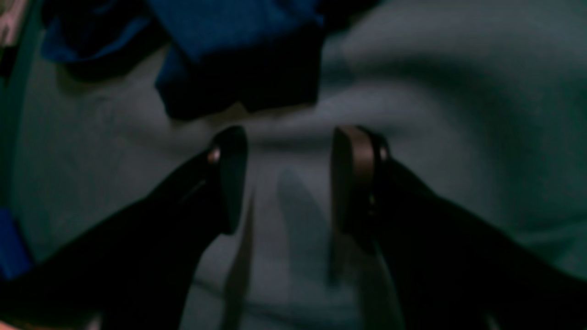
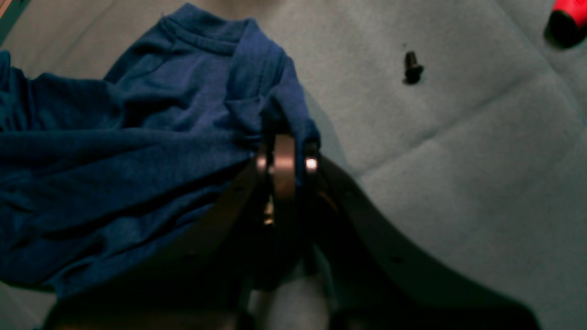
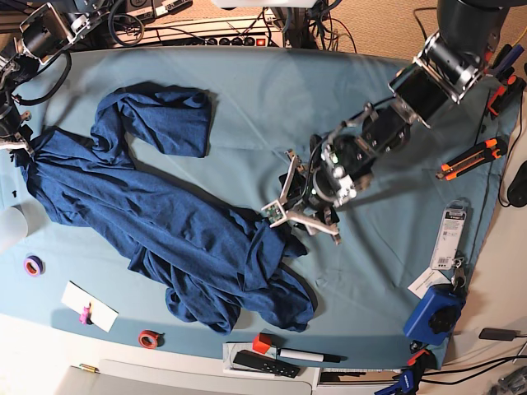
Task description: Layout the t-shirt on the table in an organized manner, then fold the t-shirt properly
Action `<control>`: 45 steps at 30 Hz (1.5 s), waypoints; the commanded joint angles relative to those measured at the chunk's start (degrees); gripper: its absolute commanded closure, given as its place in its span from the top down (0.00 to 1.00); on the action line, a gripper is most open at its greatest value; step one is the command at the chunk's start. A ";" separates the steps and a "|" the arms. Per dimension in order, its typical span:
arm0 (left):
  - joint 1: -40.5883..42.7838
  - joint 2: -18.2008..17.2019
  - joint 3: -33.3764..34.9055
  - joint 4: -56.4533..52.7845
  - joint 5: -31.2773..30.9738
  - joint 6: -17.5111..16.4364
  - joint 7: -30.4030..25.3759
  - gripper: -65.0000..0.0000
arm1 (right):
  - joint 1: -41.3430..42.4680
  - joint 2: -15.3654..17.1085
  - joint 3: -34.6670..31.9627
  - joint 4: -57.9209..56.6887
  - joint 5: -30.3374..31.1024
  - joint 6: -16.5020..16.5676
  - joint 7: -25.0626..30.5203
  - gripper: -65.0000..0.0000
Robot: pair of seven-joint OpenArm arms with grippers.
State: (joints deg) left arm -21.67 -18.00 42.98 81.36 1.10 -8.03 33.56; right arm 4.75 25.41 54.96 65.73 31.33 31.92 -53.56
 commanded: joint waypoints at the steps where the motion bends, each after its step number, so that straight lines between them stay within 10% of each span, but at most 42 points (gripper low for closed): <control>1: -0.98 0.24 -0.52 0.81 0.59 1.46 -1.66 0.47 | 0.63 1.73 0.15 1.01 0.76 0.13 1.22 0.00; 15: -1.49 12.44 -5.95 -22.71 0.13 4.24 -8.98 0.47 | 0.66 1.73 0.15 1.01 0.81 0.13 0.92 0.00; 31: -2.45 13.66 -6.05 -13.51 -8.33 -2.29 -5.46 0.47 | 0.66 1.75 0.15 1.01 1.22 0.15 1.40 0.00; 39: -2.45 13.33 -6.05 -13.86 -2.05 8.07 -7.72 0.46 | 0.66 1.73 0.15 1.01 1.92 0.15 1.40 0.00; 45: -2.43 13.35 -6.05 -13.86 -0.59 11.26 -7.98 0.04 | 0.66 1.73 0.15 1.01 1.88 0.15 1.40 0.00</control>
State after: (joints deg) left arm -22.61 -4.80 37.17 66.74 -0.10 2.57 26.59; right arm 4.73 25.43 54.96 65.73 31.99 31.73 -53.74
